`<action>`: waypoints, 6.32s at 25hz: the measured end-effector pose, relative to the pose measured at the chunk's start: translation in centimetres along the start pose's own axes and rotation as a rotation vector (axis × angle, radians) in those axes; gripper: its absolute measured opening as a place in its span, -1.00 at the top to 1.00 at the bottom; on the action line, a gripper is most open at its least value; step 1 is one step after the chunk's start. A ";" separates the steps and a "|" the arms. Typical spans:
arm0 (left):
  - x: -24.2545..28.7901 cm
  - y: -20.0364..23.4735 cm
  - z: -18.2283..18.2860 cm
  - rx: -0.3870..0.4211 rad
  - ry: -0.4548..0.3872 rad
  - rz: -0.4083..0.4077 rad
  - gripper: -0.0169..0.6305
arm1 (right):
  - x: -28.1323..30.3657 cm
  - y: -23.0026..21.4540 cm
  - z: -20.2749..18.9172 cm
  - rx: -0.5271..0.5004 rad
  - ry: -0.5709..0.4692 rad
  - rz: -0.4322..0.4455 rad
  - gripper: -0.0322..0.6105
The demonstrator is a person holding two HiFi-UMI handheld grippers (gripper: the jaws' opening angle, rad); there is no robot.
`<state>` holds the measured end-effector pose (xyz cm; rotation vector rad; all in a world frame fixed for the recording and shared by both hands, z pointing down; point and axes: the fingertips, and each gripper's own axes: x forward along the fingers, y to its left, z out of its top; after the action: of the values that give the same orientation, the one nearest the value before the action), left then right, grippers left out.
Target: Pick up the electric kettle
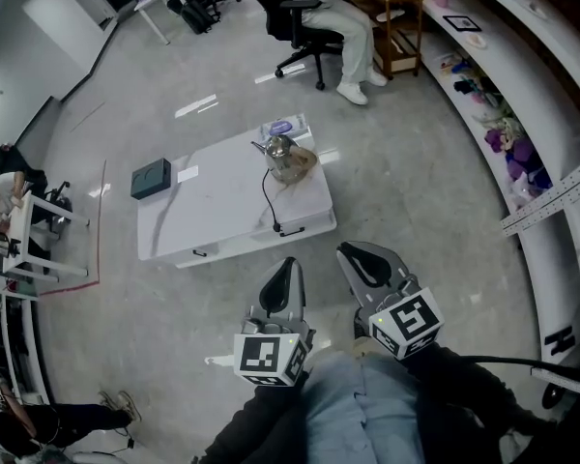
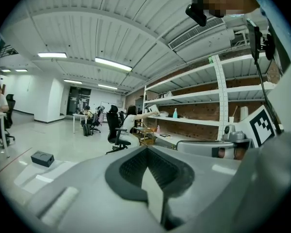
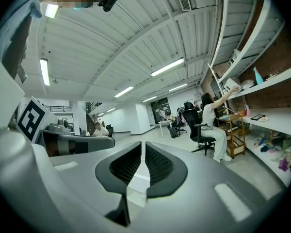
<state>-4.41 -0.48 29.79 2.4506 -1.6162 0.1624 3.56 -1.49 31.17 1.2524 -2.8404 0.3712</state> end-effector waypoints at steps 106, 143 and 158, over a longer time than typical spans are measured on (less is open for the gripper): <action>40.7 33.2 -16.5 -0.116 0.151 -0.147 0.94 | 40.3 -24.9 -19.7 0.103 0.180 -0.350 0.73; 47.3 41.4 -22.8 -0.204 0.058 0.020 0.46 | 42.1 -31.6 -30.5 0.028 0.302 -0.452 0.06; 45.3 42.8 -25.7 -0.291 0.100 0.087 0.37 | 42.8 -32.3 -30.2 0.017 0.326 -0.423 0.05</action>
<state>-25.28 -51.61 68.48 2.1239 -1.5799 0.0565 -4.40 -46.88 71.96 1.5788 -2.2394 0.5242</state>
